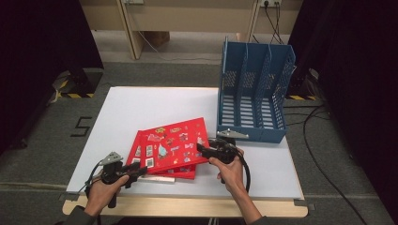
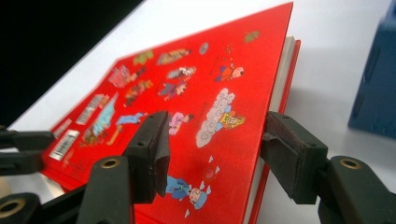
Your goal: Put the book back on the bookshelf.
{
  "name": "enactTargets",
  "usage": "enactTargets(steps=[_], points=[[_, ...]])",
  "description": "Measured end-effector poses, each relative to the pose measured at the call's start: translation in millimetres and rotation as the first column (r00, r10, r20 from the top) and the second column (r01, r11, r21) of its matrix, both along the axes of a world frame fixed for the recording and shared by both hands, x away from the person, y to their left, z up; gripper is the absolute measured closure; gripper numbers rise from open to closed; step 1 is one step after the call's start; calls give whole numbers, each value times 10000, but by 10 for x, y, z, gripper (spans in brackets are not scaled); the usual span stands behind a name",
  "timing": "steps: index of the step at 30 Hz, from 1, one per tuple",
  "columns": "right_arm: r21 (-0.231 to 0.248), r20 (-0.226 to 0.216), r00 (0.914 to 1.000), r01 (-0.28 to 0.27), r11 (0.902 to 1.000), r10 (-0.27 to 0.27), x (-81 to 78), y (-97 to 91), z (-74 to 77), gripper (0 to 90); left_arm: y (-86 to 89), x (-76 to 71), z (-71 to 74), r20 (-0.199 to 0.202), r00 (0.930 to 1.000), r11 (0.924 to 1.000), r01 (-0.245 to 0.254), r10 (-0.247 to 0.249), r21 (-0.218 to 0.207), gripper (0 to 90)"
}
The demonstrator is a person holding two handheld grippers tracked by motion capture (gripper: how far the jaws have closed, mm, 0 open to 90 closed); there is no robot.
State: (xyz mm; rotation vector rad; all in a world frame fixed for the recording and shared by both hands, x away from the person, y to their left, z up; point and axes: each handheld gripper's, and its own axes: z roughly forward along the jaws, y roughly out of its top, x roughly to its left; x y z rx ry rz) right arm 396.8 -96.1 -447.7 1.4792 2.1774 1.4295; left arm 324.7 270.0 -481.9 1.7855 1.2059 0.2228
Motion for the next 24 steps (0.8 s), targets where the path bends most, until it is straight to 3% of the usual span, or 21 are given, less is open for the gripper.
enactTargets(steps=[7,12,16,24], points=[[-314,-258,9997,-29,9995,21,19,-3,-96,421,-15,-6,6,129,9999,9996,46,-50,279,563],[-812,-286,9994,-193,9965,170,30,7,-152,425,-17,-8,6,141,9999,9996,53,-57,294,564],[-900,-302,9993,-253,9956,227,43,9,-163,419,-19,-9,7,155,9999,9995,51,-56,304,563],[-652,-938,9951,-378,9972,316,29,15,-226,329,-19,-8,8,154,9999,9995,57,-62,309,564]])
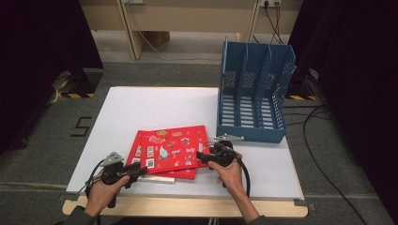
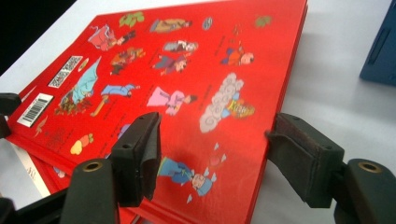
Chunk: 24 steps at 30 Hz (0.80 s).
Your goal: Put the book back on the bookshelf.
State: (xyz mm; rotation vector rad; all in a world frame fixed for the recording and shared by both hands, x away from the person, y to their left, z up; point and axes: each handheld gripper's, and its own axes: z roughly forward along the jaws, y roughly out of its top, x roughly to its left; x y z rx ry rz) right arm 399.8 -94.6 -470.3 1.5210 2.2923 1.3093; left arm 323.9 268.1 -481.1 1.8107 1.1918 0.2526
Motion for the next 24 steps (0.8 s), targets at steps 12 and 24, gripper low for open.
enactTargets(steps=[12,24], points=[[295,-643,9978,-130,9995,149,29,-5,-80,269,-1,-1,0,4,10000,10000,-7,7,3,563],[870,-544,9982,287,9958,-241,11,-20,31,289,6,-3,-11,-49,9999,9997,-157,156,-212,562]])
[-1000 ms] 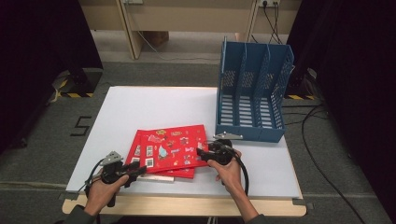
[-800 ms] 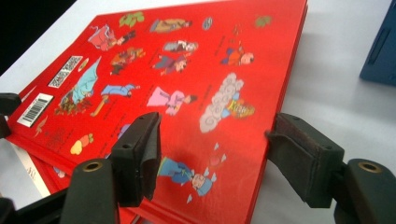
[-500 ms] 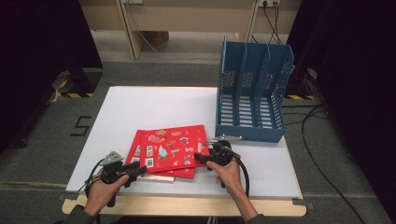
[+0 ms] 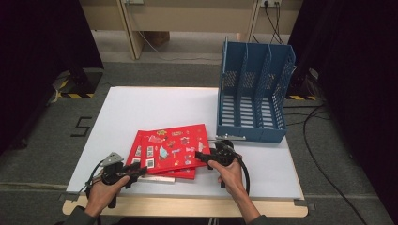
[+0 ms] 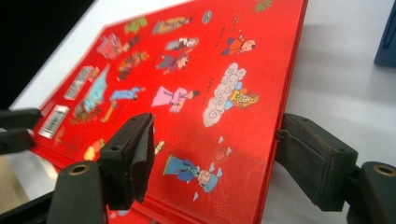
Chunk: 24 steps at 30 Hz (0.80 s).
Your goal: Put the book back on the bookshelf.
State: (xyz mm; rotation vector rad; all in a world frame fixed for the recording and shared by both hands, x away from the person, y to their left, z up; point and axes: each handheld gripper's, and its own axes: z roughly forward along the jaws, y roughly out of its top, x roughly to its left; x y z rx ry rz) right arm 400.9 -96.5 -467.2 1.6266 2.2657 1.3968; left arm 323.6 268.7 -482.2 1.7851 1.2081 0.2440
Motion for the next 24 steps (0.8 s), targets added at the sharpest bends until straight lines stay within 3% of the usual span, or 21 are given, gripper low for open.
enactTargets(steps=[4,8,16,19,21,22,24], points=[[706,462,9988,115,9974,-148,-27,-45,186,346,28,7,-14,-181,9998,9988,-119,110,-477,560],[834,1061,9941,120,9964,-209,-60,-15,360,369,37,3,-25,-259,9994,9967,-229,209,-781,559],[1651,1488,9883,72,9863,-321,-103,-22,581,395,2,-2,-50,-268,9993,9913,-308,276,-1278,556],[1953,1657,9858,-44,9807,-286,-122,-15,644,470,-16,2,-63,-373,9991,9859,-255,196,-1654,556],[2383,1367,9897,-739,9684,419,-153,80,646,505,-104,8,-61,-345,9994,9854,-71,13,-1702,544],[1809,1804,9828,-716,9809,384,-195,174,663,512,-136,11,-41,-209,9997,9890,54,-86,-1477,541],[1614,2044,9771,-932,9825,592,-201,250,722,556,-160,8,-27,-134,9998,9904,141,-161,-1374,541]])
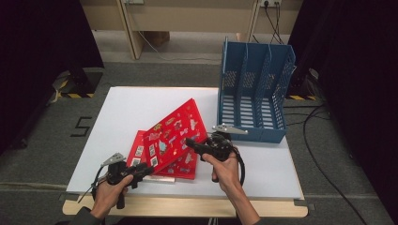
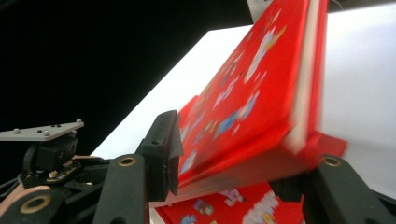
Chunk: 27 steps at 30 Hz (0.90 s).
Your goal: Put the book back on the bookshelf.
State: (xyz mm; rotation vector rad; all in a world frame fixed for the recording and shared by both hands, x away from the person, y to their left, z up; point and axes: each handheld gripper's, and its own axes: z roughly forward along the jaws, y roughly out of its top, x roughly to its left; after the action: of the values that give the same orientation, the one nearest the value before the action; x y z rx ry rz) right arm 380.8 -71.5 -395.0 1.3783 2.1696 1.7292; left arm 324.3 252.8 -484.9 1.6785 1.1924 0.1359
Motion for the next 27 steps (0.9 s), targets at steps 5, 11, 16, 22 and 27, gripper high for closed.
enactTargets(steps=[5,11,16,22,27], points=[[-430,1045,9945,159,9989,-114,-46,36,106,645,-10,7,-4,-22,10000,10000,26,-26,-64,536],[-419,1265,9905,598,9973,-540,-3,101,88,677,-41,5,-4,75,9999,9998,69,-71,207,536],[-378,1587,9851,728,9966,-660,3,159,101,691,-50,11,-4,144,9996,9993,221,-225,303,535],[-230,1881,9811,497,9985,-445,19,203,150,712,-77,9,0,266,9983,9981,512,-521,344,509],[-255,2030,9787,380,9990,-321,25,227,184,720,-54,0,71,816,9954,9987,501,-497,-32,504]])
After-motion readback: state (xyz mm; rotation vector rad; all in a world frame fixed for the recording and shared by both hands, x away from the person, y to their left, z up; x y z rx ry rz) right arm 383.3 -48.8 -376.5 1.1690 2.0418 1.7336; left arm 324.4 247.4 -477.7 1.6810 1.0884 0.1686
